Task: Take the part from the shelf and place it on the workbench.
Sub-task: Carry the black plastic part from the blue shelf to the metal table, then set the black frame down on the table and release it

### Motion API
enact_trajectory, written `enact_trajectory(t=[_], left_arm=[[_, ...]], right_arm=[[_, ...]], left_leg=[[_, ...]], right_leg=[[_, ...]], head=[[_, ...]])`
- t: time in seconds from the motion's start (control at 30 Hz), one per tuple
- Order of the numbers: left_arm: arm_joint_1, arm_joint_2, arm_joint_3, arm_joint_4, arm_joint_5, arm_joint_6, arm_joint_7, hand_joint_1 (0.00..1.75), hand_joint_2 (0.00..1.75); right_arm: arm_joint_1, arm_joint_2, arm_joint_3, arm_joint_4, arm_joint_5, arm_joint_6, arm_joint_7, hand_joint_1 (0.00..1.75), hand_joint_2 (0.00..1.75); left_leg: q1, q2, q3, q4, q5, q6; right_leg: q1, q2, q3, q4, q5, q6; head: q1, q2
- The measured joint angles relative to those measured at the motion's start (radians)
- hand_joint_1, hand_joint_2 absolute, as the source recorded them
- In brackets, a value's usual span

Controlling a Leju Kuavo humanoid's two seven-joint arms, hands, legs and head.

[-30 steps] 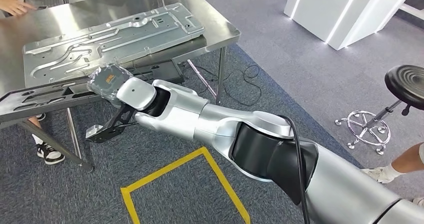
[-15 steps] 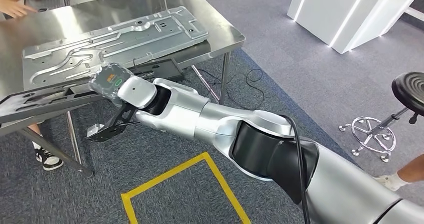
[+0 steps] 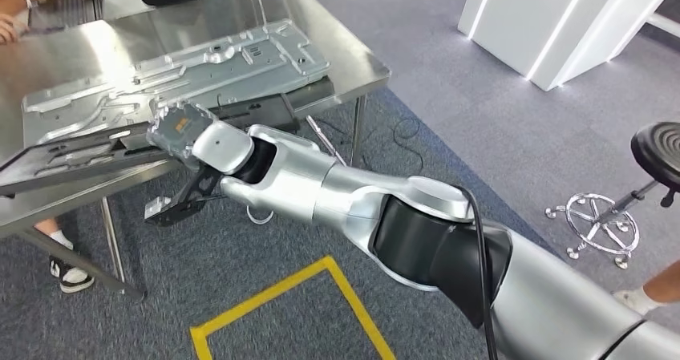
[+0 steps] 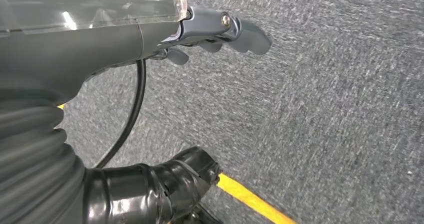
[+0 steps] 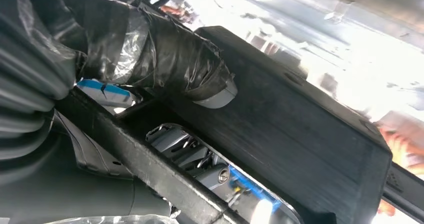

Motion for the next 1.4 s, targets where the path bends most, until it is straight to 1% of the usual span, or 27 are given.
enact_trajectory(t=[0.07,0.13,0.17,0.23,0.27,0.3,0.33,0.4,0.43,0.47,0.53,0.6,0.63,0.7,0.77,0.8,0.83,0.9,0.93,0.97,1.0,1.13,1.2,1.27,1.3,1.33,1.4], left_arm=[[0.000,0.001,0.000,0.000,-0.001,0.000,0.005,0.00,1.75],[0.001,0.005,0.000,0.000,-0.003,0.000,0.011,0.00,1.75],[0.000,0.006,0.000,0.000,-0.005,0.000,0.014,0.00,1.75],[-0.001,0.010,0.000,0.000,-0.008,0.000,0.016,0.00,1.75],[-0.002,0.010,0.000,0.000,-0.010,0.000,0.016,0.00,1.75],[-0.002,0.011,0.000,0.000,-0.010,0.000,0.017,0.00,1.75],[-0.002,0.011,0.000,0.000,-0.011,0.000,0.017,0.00,1.75],[0.001,0.011,0.000,0.000,-0.011,0.000,0.018,0.00,1.75],[0.001,0.011,0.000,0.000,-0.011,0.000,0.018,0.00,1.75],[0.001,0.011,0.000,0.000,-0.011,0.000,0.018,0.00,1.75],[-0.001,0.010,0.000,0.000,-0.013,0.000,0.018,0.00,1.75],[-0.003,0.007,0.000,0.001,-0.014,-0.010,0.014,0.00,1.75],[-0.004,0.006,0.000,0.001,-0.014,-0.021,0.007,0.00,1.75],[-0.005,0.004,0.000,0.001,-0.012,-0.039,-0.010,0.00,1.75],[-0.007,0.001,0.000,0.001,-0.011,-0.042,-0.018,0.00,1.75],[-0.007,0.000,0.000,0.001,-0.011,-0.040,-0.020,0.00,1.75],[-0.007,-0.002,0.000,0.002,-0.011,-0.039,-0.021,0.00,1.75],[-0.006,-0.005,0.000,0.003,-0.011,-0.034,-0.023,0.00,1.75],[-0.005,-0.005,0.000,0.004,-0.011,-0.032,-0.025,0.00,1.75],[-0.005,-0.006,0.000,0.005,-0.011,-0.030,-0.027,0.00,1.75],[-0.006,-0.007,0.000,0.006,-0.011,-0.030,-0.028,0.00,1.75],[-0.008,-0.010,0.000,0.007,-0.012,-0.029,-0.031,0.00,1.75],[-0.008,-0.013,0.000,0.007,-0.012,-0.029,-0.034,0.00,1.75],[-0.008,-0.015,0.000,0.007,-0.014,-0.029,-0.036,0.00,1.75],[-0.008,-0.017,0.000,0.007,-0.014,-0.029,-0.037,0.00,1.75],[-0.007,-0.019,0.000,0.007,-0.014,-0.029,-0.038,0.00,1.75],[-0.005,-0.025,0.000,0.007,-0.019,-0.017,-0.032,0.00,1.75]], right_arm=[[0.004,0.011,0.001,0.001,-0.001,-0.001,0.003,1.75,1.75],[0.012,0.026,0.003,0.003,-0.002,-0.004,0.009,1.75,1.75],[0.015,0.031,0.003,0.005,-0.002,-0.006,0.012,1.75,1.75],[0.022,0.037,0.005,0.008,-0.003,-0.009,0.016,1.75,1.75],[0.026,0.038,0.006,0.010,-0.003,-0.009,0.016,1.75,1.75],[0.029,0.039,0.007,0.013,-0.003,-0.010,0.016,1.75,1.75],[0.030,0.040,0.008,0.015,-0.003,-0.010,0.016,1.75,1.75],[0.027,0.039,0.008,0.020,-0.005,-0.009,0.016,1.75,1.75],[0.024,0.039,0.008,0.022,-0.008,-0.008,0.016,1.75,1.75],[0.020,0.038,0.008,0.024,-0.012,-0.007,0.015,1.75,1.75],[0.014,0.039,0.008,0.028,-0.017,-0.006,0.015,1.75,1.75],[0.013,0.045,0.008,0.031,-0.008,-0.007,0.022,1.75,1.75],[0.012,0.052,0.009,0.033,0.003,-0.006,0.028,1.75,1.75],[0.001,0.076,0.010,0.039,0.022,0.002,0.045,1.75,1.75],[-0.010,0.104,0.013,0.043,0.027,0.019,0.056,1.75,1.75],[-0.012,0.117,0.014,0.044,0.027,0.027,0.060,1.75,1.75],[-0.014,0.128,0.015,0.044,0.027,0.032,0.065,1.75,1.75],[-0.018,0.142,0.016,0.044,0.027,0.037,0.072,1.75,1.75],[-0.023,0.146,0.017,0.044,0.027,0.037,0.075,1.75,1.75],[-0.027,0.148,0.017,0.044,0.028,0.037,0.076,1.75,1.75],[-0.031,0.149,0.017,0.044,0.028,0.037,0.076,1.75,1.75],[-0.038,0.152,0.018,0.043,0.029,0.036,0.075,1.75,1.75],[-0.041,0.151,0.018,0.042,0.031,0.037,0.074,1.75,1.75],[-0.041,0.144,0.018,0.042,0.033,0.042,0.071,1.75,1.75],[-0.040,0.139,0.019,0.042,0.033,0.046,0.069,1.75,1.75],[-0.040,0.133,0.019,0.042,0.033,0.050,0.067,1.75,1.75],[-0.041,0.117,0.020,0.041,0.023,0.060,0.061,1.75,1.75]], left_leg=[[0.002,0.000,0.008,-0.013,-0.007,0.010],[0.007,0.002,0.021,-0.023,-0.012,0.020],[0.008,0.002,0.028,-0.026,-0.015,0.026],[0.008,0.001,0.038,-0.027,-0.025,0.034],[0.007,0.000,0.044,-0.026,-0.031,0.035],[0.007,-0.002,0.051,-0.026,-0.037,0.034],[0.008,-0.004,0.061,-0.026,-0.044,0.033],[0.008,-0.007,0.082,-0.027,-0.060,0.028],[0.006,-0.007,0.090,-0.027,-0.067,0.023],[0.005,-0.007,0.094,-0.028,-0.073,0.017],[0.004,-0.005,0.101,-0.034,-0.078,0.005],[0.008,-0.002,0.107,-0.036,-0.087,-0.006],[0.009,-0.001,0.100,-0.016,-0.099,-0.009],[0.010,-0.001,0.047,0.086,-0.140,-0.014],[0.010,-0.001,-0.034,0.210,-0.172,-0.018],[0.009,-0.001,-0.060,0.236,-0.161,-0.020],[0.010,-0.001,-0.067,0.222,-0.128,-0.021],[0.009,0.000,-0.036,0.108,-0.031,-0.020],[0.007,0.001,-0.015,0.051,-0.001,-0.019],[0.004,0.001,0.001,0.012,0.008,-0.014],[0.002,0.001,0.009,-0.003,0.001,-0.008],[0.005,0.000,0.020,-0.015,-0.018,0.017],[0.005,0.000,0.031,-0.018,-0.027,0.028],[0.004,-0.001,0.042,-0.017,-0.038,0.034],[0.003,-0.002,0.049,-0.017,-0.044,0.035],[0.001,-0.004,0.058,-0.017,-0.051,0.035],[-0.003,-0.008,0.082,-0.018,-0.067,0.033]], right_leg=[[0.002,0.000,-0.001,-0.001,-0.005,0.008],[0.001,-0.002,-0.018,0.038,-0.026,0.017],[-0.002,-0.002,-0.045,0.088,-0.046,0.022],[-0.009,-0.003,-0.127,0.227,-0.089,0.029],[-0.013,-0.003,-0.164,0.277,-0.096,0.031],[-0.017,-0.003,-0.185,0.292,-0.081,0.033],[-0.019,-0.004,-0.185,0.266,-0.045,0.033],[-0.019,-0.004,-0.142,0.135,0.050,0.024],[-0.016,-0.005,-0.117,0.074,0.081,0.017],[-0.012,-0.006,-0.099,0.033,0.092,0.011],[-0.005,-0.006,-0.086,0.010,0.082,0.004],[-0.011,-0.003,-0.069,-0.010,0.078,-0.003],[-0.013,-0.003,-0.058,-0.020,0.077,-0.007],[-0.014,-0.001,-0.040,-0.032,0.071,-0.015],[-0.011,0.002,-0.028,-0.031,0.059,-0.020],[-0.009,0.003,-0.019,-0.030,0.051,-0.021],[-0.008,0.005,-0.008,-0.028,0.041,-0.020],[-0.008,0.004,0.014,-0.020,0.017,-0.015],[-0.006,0.004,0.019,-0.015,0.006,-0.011],[-0.005,0.004,0.019,-0.010,-0.002,-0.006],[-0.003,0.004,0.017,-0.007,-0.007,-0.002],[-0.002,0.001,0.006,0.019,-0.028,0.011],[-0.006,-0.002,-0.049,0.122,-0.068,0.021],[-0.009,-0.002,-0.138,0.254,-0.100,0.026],[-0.010,-0.002,-0.170,0.288,-0.094,0.026],[-0.010,-0.002,-0.184,0.283,-0.065,0.023],[-0.004,-0.002,-0.157,0.165,0.035,0.006]], head=[[0.000,0.000],[0.000,0.000],[0.000,0.000],[0.000,0.000],[0.000,0.000],[0.000,0.000],[0.000,0.000],[0.000,0.000],[0.001,0.000],[0.001,0.000],[0.001,0.000],[0.001,0.000],[0.001,0.000],[0.000,0.000],[0.000,0.000],[0.000,0.000],[0.000,0.000],[0.000,0.000],[0.000,0.000],[-0.001,0.000],[-0.001,0.000],[-0.001,0.000],[-0.001,0.000],[-0.001,0.000],[0.000,0.000],[0.000,0.000],[0.000,0.000]])
